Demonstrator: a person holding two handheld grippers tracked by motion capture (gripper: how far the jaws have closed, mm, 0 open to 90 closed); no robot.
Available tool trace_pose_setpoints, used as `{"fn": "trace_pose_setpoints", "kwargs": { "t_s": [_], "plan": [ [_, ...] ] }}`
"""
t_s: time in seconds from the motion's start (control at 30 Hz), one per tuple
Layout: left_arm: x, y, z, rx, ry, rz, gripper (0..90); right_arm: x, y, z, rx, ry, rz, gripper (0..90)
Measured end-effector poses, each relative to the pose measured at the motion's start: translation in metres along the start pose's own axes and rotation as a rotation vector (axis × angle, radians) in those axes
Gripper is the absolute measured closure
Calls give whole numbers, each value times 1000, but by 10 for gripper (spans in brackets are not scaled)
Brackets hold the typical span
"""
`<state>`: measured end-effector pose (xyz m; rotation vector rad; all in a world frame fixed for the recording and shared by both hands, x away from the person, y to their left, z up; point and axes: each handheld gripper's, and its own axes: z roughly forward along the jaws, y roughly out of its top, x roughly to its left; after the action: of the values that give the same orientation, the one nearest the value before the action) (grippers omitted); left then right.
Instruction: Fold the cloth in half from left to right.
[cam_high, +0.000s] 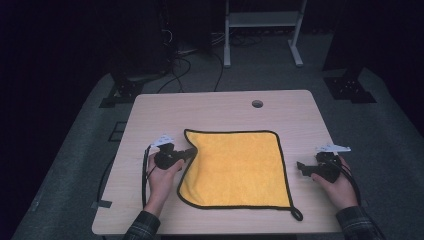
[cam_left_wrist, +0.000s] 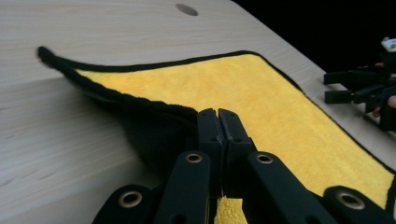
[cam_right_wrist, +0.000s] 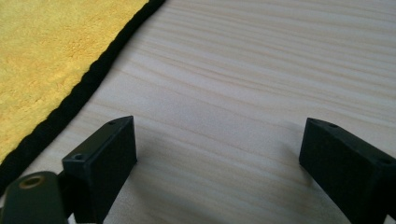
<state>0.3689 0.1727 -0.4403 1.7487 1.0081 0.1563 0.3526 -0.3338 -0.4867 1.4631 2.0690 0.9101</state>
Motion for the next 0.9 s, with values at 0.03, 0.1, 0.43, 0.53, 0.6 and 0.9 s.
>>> {"fn": "trace_pose_setpoints", "kwargs": {
  "t_s": [0.03,0.1,0.43,0.53,0.6,0.9],
  "plan": [
    [-4,2,4,9,-8,18,883,0,0,0,0,0,0,99],
    [-8,4,8,9,-20,29,883,0,0,0,0,0,0,98],
    [-29,16,34,18,-93,57,883,0,0,0,-1,2,-5,98],
    [-35,18,42,20,-112,63,883,0,0,0,0,3,-6,98],
    [-40,19,48,28,-127,69,883,0,0,0,0,3,-5,98],
    [-57,25,76,54,-184,75,884,0,0,0,1,4,-5,99]
  ]
}}
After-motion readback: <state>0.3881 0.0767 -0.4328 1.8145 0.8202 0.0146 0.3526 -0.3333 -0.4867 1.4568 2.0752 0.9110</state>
